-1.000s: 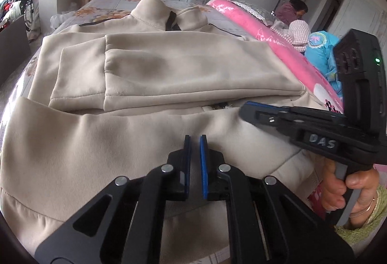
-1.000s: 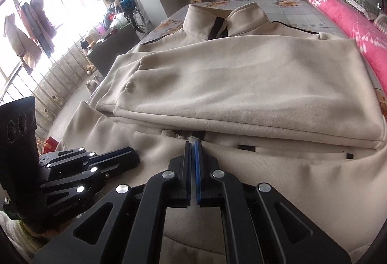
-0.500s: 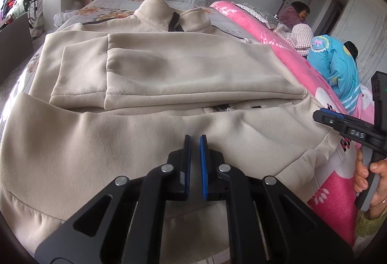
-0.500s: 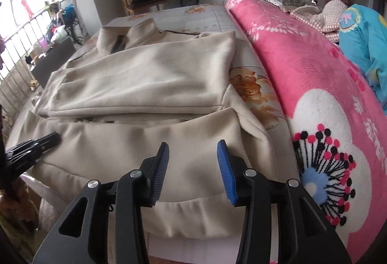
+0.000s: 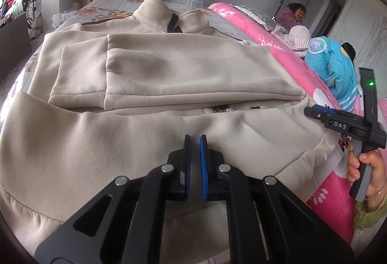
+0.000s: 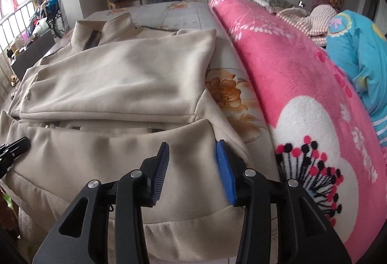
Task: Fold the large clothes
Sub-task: 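Pinch the fold edge with the right tool and adjust it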
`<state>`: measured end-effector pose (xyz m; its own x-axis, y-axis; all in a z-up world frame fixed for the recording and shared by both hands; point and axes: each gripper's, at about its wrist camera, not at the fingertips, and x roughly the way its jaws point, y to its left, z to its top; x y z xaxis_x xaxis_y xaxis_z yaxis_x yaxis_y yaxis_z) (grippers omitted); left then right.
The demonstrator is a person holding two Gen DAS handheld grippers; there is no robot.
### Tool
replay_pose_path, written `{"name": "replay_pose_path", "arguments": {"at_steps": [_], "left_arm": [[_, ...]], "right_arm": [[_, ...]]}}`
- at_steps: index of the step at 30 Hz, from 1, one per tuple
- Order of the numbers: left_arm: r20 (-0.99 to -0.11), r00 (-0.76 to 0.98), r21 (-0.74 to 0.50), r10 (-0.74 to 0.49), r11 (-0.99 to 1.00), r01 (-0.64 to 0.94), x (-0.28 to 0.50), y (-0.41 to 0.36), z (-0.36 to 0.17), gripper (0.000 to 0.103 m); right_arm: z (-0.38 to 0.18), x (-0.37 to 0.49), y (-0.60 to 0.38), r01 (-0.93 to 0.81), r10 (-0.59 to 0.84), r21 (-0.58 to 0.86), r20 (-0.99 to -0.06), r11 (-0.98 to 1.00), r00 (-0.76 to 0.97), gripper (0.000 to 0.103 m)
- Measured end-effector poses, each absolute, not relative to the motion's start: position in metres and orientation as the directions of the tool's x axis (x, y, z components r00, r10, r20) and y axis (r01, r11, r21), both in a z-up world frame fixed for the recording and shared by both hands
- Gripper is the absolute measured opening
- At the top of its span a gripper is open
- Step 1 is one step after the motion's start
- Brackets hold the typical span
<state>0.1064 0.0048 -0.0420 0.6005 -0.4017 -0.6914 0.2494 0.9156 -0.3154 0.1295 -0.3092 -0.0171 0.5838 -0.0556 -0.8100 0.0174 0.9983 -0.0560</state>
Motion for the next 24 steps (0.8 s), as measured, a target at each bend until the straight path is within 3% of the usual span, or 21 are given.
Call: {"name": "replay_pose_path", "arguments": {"at_steps": [3, 4, 12, 19, 21, 24], "left_arm": [[-0.69, 0.603, -0.313, -0.4, 0.917, 0.249, 0.106, 0.005, -0.042, 0.008], [-0.688, 0.607, -0.307, -0.396, 0.918, 0.251, 0.106, 0.004, -0.042, 0.008], [-0.69, 0.619, -0.273, -0.376, 0.927, 0.258, 0.103, -0.001, -0.04, 0.008], [-0.69, 0.628, -0.251, -0.36, 0.933, 0.258, 0.102, -0.003, -0.041, 0.008], [-0.692, 0.63, -0.24, -0.353, 0.935, 0.26, 0.101, -0.005, -0.04, 0.008], [-0.694, 0.633, -0.23, -0.344, 0.938, 0.258, 0.101, -0.006, -0.04, 0.008]], "right_arm": [[-0.018, 0.128, -0.303, 0.006, -0.114, -0.135, -0.803, 0.991, 0.585, 0.006], [-0.013, 0.126, -0.304, 0.001, -0.095, -0.117, -0.799, 0.993, 0.594, 0.005], [0.048, 0.118, -0.278, -0.006, -0.146, -0.233, -0.63, 0.972, 0.763, 0.005], [-0.019, 0.159, -0.297, -0.001, -0.183, -0.247, -0.723, 0.969, 0.666, 0.006], [-0.017, 0.155, -0.295, 0.0, -0.195, -0.267, -0.702, 0.964, 0.685, 0.007], [0.003, 0.15, -0.303, 0.017, -0.161, -0.208, -0.702, 0.978, 0.694, 0.016]]}}
